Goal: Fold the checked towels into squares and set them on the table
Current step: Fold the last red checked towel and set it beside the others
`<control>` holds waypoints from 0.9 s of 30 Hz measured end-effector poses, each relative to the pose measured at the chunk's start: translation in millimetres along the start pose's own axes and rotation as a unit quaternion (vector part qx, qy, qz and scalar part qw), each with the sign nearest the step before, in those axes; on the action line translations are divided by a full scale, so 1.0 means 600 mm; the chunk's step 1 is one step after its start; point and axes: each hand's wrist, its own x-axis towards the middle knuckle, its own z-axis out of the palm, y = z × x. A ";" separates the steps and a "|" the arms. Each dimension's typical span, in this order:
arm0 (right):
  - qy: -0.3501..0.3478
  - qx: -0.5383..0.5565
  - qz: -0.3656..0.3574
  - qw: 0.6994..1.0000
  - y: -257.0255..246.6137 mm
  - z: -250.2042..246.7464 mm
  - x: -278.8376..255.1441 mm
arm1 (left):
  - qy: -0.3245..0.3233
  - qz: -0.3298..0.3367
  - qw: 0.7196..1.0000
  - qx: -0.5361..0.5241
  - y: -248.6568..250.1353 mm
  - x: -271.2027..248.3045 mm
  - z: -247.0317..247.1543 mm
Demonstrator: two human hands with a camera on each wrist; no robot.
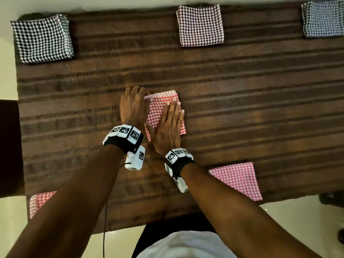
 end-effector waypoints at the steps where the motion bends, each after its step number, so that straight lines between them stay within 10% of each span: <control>1: -0.005 -0.002 0.008 1.000 0.006 0.004 -0.020 | -0.007 -0.001 1.000 0.006 0.004 0.000 -0.002; 15: 0.008 0.056 0.105 0.993 0.051 -0.079 -0.024 | -0.210 0.004 0.978 0.016 0.023 0.023 -0.033; 19: -0.061 0.215 0.165 0.961 0.079 -0.108 0.023 | -0.235 0.035 0.971 0.036 0.042 0.014 -0.042; 27: -0.131 0.266 0.038 0.954 0.147 -0.201 0.057 | -0.258 0.145 0.951 -0.093 0.119 0.000 -0.070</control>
